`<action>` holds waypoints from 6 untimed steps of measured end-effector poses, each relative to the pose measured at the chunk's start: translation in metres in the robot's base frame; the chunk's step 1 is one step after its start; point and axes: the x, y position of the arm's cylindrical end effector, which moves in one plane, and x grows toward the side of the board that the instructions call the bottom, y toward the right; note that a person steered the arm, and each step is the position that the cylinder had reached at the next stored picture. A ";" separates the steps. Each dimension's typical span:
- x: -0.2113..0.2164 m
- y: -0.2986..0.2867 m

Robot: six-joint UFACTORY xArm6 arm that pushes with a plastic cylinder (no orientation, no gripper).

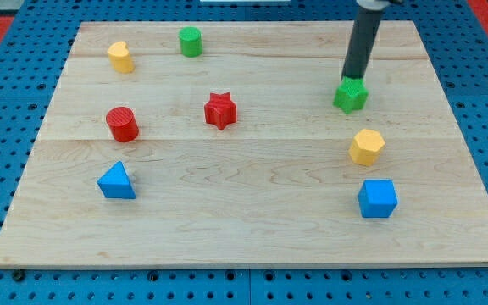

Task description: Place the red star above to the green star

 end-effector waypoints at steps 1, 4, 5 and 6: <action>-0.021 -0.044; -0.011 -0.273; 0.022 -0.296; 0.062 -0.244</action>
